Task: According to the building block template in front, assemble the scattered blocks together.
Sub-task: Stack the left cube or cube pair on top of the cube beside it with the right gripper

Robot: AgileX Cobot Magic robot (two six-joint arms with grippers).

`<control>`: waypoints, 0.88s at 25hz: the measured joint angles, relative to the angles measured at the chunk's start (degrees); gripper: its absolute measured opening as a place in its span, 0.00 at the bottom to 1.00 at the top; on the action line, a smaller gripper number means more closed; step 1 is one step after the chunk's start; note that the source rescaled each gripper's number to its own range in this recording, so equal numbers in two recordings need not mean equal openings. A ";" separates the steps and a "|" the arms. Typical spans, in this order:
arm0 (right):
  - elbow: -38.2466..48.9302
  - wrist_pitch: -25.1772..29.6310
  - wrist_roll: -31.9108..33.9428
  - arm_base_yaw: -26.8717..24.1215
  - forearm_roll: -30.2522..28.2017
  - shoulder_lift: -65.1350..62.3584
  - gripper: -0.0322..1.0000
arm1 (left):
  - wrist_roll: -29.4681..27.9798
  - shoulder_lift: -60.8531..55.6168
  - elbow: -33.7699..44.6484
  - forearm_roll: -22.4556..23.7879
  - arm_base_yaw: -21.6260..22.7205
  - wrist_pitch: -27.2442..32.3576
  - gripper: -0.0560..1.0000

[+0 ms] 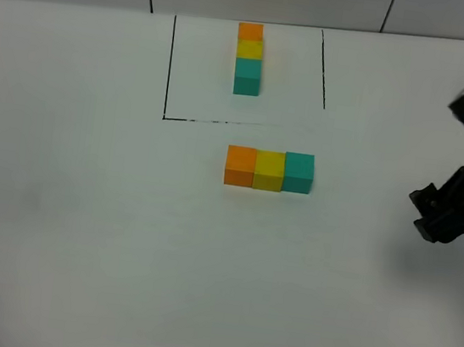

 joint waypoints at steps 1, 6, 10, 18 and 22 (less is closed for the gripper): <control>-2.64 1.90 -3.14 1.39 0.00 2.73 0.76 | 0.00 0.00 0.00 0.00 0.00 0.00 0.38; -16.23 8.44 -18.38 8.42 0.29 18.36 0.76 | 0.00 0.00 0.00 0.00 0.00 0.00 0.38; -29.86 11.69 -25.93 12.20 3.40 31.41 0.76 | 0.00 0.00 0.00 0.00 0.00 0.00 0.38; -51.42 24.56 -35.48 14.71 10.07 51.00 0.76 | 0.00 0.00 0.00 0.00 0.00 0.00 0.38; -53.31 26.06 -36.47 14.34 9.78 54.84 0.76 | 0.00 0.00 0.00 0.00 0.00 0.00 0.38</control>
